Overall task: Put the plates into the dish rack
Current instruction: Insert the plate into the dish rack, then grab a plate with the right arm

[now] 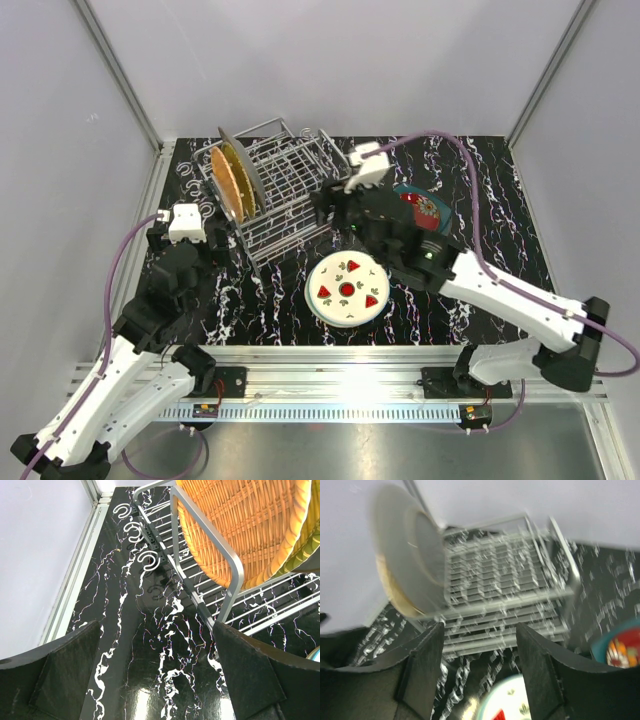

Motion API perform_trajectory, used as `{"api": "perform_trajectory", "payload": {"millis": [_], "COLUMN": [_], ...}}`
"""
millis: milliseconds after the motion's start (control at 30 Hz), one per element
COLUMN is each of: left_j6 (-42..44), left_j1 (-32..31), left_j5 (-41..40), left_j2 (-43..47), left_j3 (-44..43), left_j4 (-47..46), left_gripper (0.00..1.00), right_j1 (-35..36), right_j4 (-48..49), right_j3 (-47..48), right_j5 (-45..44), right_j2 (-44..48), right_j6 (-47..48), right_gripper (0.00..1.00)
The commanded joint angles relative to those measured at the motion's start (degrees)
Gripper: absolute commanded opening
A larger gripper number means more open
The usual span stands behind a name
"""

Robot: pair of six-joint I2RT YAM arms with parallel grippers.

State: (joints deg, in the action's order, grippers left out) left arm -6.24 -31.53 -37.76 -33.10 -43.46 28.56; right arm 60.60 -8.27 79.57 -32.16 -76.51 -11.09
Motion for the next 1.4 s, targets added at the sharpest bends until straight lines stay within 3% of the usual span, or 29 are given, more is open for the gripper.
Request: {"api": "perform_trajectory", "payload": {"millis": [0,167,267,467,633,900,1100,1200,1233,1367], "left_j6": [0.18,0.35,0.18,0.26,0.26,0.44,0.26,0.26,0.26,0.26], "left_j1": [0.33,0.41,0.41,0.50,0.50,0.50,0.85,1.03,1.03,1.12], "left_j5": [-1.09,0.31,0.32,0.14,0.41,0.58,1.11,0.93,0.76,0.76], "left_j2": [0.76,1.46,1.46,1.46,1.20,0.58,-0.03,0.06,0.23,0.84], "left_j3": [0.13,0.22,0.22,0.40,0.40,0.40,0.31,0.22,0.22,0.40], "left_j4": [-2.63,-2.63,-2.72,-2.98,-2.89,-2.98,-2.89,-2.89,-2.81,-2.89], "left_gripper": [0.99,0.95,0.99,0.99,0.99,0.99,0.99,0.99,0.99,0.99], "right_j1": [-5.13,-11.99,-15.41,-20.42,-23.68,-24.56,-24.91,-25.18,-25.27,-25.53], "right_j4": [-0.60,-2.61,-4.29,-7.28,0.07,7.12,12.31,10.83,10.39,8.71], "right_j3": [-12.83,-29.87,-37.61,-48.34,-57.22,-63.40,-64.19,-63.57,-63.31,-63.57], "right_j5": [4.99,9.57,12.55,14.93,23.98,28.03,28.38,27.25,26.89,26.27], "right_j2": [7.41,17.07,20.51,24.21,26.76,26.86,23.25,21.67,21.67,24.47], "right_j6": [-12.88,-21.59,-26.95,-33.03,-35.84,-40.23,-41.82,-42.87,-43.05,-43.40], "right_gripper": [0.66,0.60,0.56,0.57,0.59,0.59,0.49,0.33,0.21,0.06]}}
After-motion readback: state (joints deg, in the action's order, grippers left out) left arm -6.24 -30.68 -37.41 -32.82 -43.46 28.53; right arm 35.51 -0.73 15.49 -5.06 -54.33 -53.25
